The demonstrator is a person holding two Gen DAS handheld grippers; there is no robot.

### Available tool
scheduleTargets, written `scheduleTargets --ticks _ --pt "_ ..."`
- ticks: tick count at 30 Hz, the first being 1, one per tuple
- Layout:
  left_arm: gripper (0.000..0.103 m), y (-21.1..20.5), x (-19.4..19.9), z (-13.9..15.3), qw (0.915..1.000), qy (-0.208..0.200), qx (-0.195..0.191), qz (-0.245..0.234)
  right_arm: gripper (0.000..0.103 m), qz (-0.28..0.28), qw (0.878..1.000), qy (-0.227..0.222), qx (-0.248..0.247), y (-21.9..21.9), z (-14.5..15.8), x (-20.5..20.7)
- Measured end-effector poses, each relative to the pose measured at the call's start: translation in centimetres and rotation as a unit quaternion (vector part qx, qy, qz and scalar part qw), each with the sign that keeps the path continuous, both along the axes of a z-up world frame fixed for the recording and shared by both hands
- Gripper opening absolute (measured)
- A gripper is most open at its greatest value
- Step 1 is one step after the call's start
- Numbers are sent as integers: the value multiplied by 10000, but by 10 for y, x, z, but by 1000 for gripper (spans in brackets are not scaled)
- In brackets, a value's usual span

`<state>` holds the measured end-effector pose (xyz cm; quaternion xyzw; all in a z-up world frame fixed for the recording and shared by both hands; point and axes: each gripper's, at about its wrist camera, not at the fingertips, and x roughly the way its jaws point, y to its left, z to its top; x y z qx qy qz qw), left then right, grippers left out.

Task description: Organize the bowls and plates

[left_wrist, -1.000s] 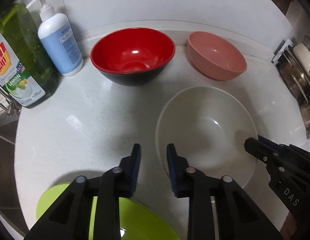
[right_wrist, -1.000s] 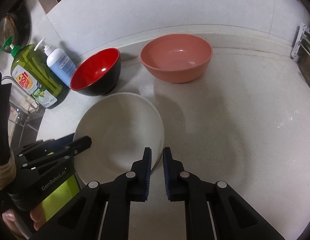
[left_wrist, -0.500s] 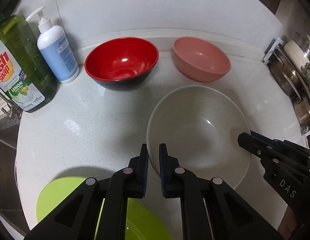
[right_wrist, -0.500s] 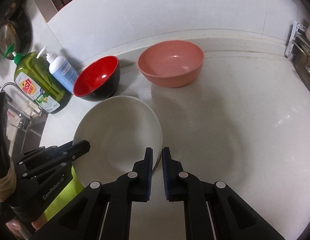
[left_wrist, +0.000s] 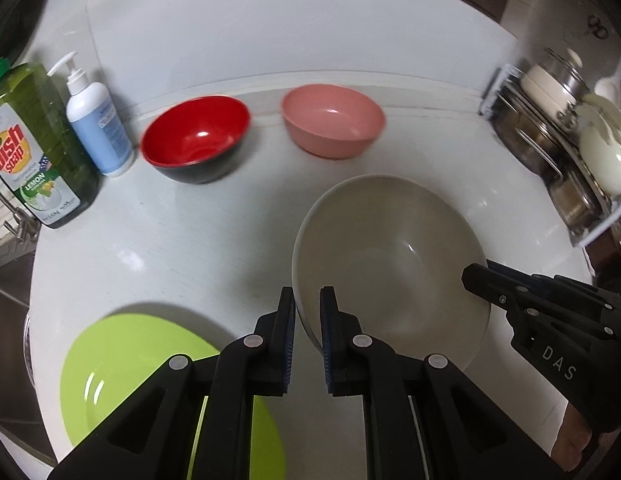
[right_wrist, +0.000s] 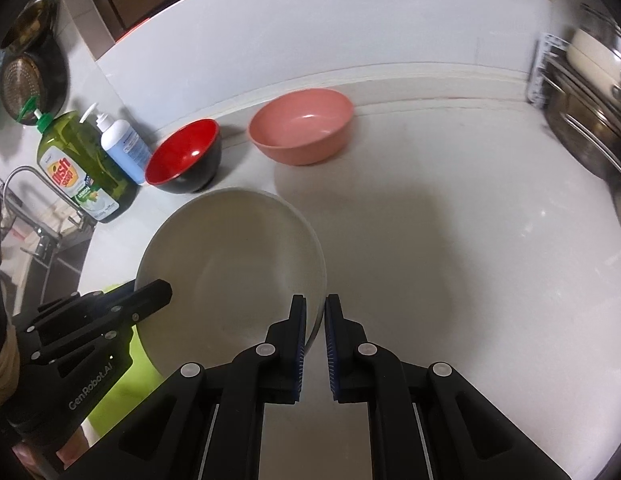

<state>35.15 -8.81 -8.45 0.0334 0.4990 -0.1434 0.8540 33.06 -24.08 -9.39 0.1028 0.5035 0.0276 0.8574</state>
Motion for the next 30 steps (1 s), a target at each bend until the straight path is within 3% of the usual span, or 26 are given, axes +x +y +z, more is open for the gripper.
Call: scheduleTargets --ticks 9,30 --pt "13 -30 -23 -12 9995 252 -74 -187 11 -311 9993 188 -23 -30 -10 -32" --pt "14 -80 -51 -44 9966 570 279 -533 11 -521 9971 556 -71 -72 -37 -60"
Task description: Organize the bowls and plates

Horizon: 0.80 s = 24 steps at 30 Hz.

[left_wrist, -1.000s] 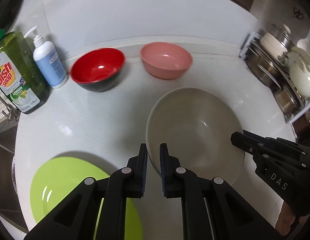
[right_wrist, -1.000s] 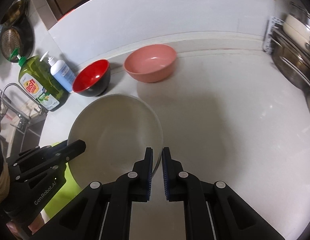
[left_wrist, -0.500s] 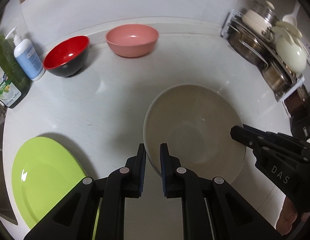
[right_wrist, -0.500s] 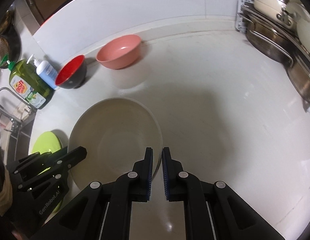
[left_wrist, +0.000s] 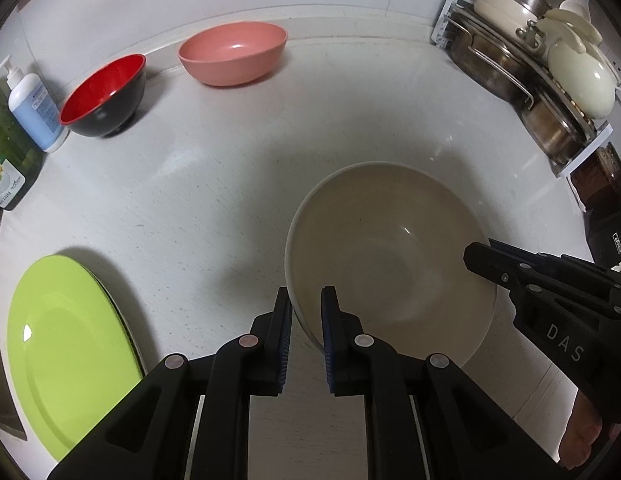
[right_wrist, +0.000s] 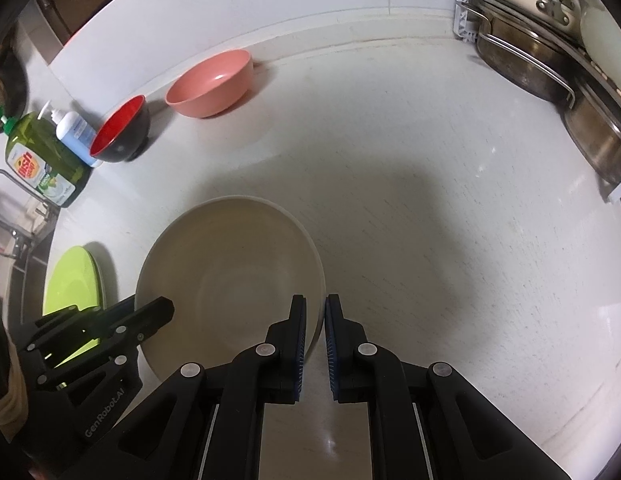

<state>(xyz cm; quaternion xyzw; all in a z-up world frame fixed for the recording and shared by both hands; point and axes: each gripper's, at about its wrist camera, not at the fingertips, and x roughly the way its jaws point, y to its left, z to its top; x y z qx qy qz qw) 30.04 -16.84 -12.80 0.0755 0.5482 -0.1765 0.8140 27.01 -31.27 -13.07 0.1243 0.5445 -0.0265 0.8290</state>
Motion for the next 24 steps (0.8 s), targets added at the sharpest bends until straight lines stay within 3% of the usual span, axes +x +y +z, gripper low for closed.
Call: scheduleTargets --ticks 19,24 --pt "17 1 2 -1 10000 -35 41 24 12 96 9999 -80 -16 0 0 -3" --pt "33 5 4 8 9996 -246 92 49 18 4 9998 -180 -99 0 5 -4"
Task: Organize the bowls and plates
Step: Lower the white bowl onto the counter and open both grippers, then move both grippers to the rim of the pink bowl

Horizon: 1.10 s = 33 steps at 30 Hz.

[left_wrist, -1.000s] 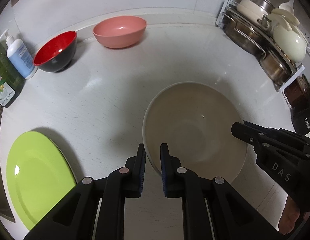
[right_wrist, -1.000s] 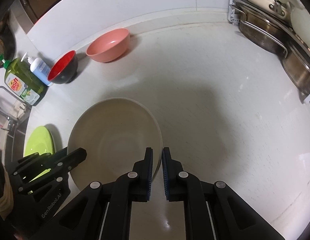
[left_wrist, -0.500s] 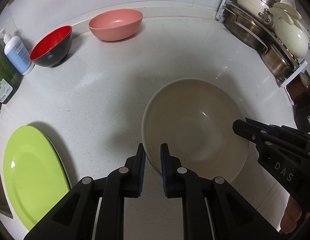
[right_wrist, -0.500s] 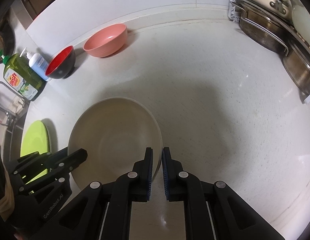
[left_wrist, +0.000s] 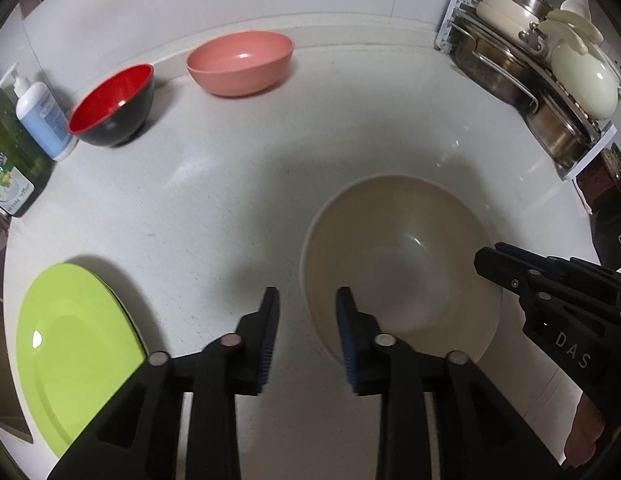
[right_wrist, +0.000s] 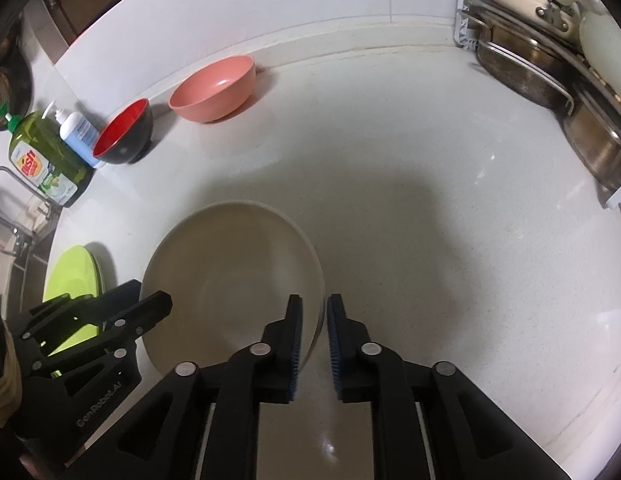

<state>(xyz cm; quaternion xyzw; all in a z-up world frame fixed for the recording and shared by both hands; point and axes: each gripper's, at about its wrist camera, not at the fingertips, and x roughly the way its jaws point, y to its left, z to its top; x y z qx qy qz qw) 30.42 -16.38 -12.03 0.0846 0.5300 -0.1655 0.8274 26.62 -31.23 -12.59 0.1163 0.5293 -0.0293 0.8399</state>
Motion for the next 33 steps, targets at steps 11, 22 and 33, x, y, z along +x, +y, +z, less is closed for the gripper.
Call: scheduleTargets --ticks 11,22,33 --pt "62 16 13 33 9985 -548 14 60 33 35 9988 -474 -113 9 30 8" --pt "66 37 45 72 9929 -1162 236 29 40 247 9955 -863 -311 33 62 42" --pt "66 53 86 106 9862 -1617 343 50 40 348 9928 -1128 -186 44 85 90"
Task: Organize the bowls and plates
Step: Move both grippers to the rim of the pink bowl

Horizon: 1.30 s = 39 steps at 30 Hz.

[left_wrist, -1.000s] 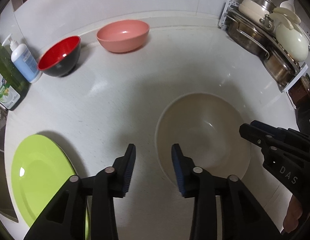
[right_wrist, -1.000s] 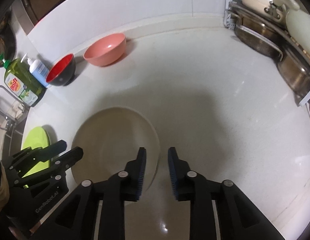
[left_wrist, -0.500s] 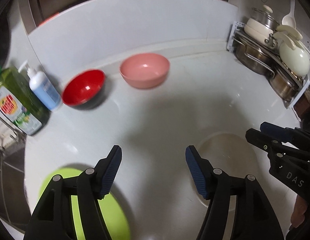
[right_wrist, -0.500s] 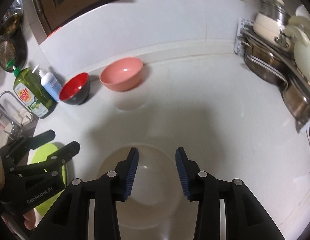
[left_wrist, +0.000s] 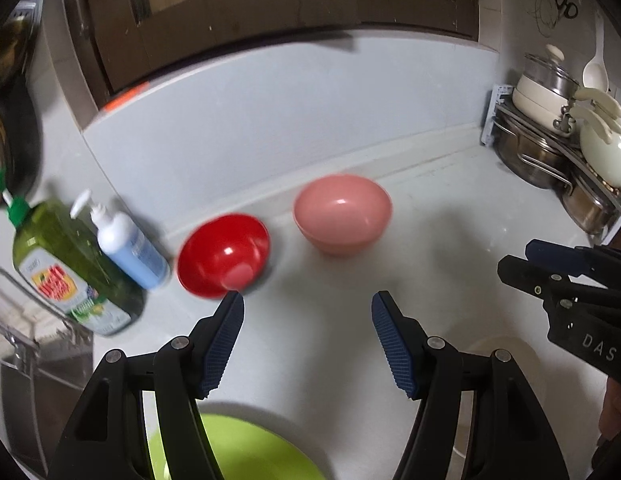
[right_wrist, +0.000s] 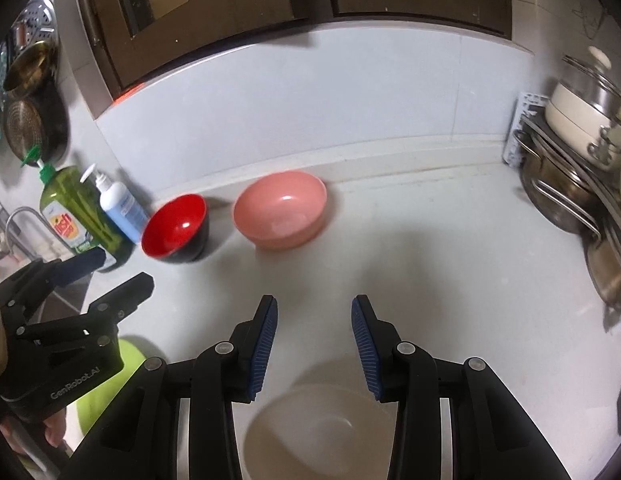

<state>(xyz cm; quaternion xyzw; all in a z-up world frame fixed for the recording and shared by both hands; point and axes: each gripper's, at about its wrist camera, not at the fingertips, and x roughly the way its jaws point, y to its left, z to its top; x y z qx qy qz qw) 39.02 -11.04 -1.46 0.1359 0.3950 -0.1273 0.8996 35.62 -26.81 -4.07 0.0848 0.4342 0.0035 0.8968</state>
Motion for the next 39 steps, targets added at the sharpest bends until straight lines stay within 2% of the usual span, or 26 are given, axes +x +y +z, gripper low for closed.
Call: scheduleTargets --ticks 5,14,27,39 --pt "66 3 20 6 9999 -118 65 3 40 -21 10000 0 9 3 3 23" --pt "66 -2 70 -1 10000 19 71 -26 40 -97 10000 -6 14 8 1 71" --pt "65 -15 144 -44 9991 217 229 -282 40 -230 9990 375 66 5 -36 130" --pt "62 -31 189 -87 9961 480 555 -491 39 -341 9957 835 202 -1 -76 160"
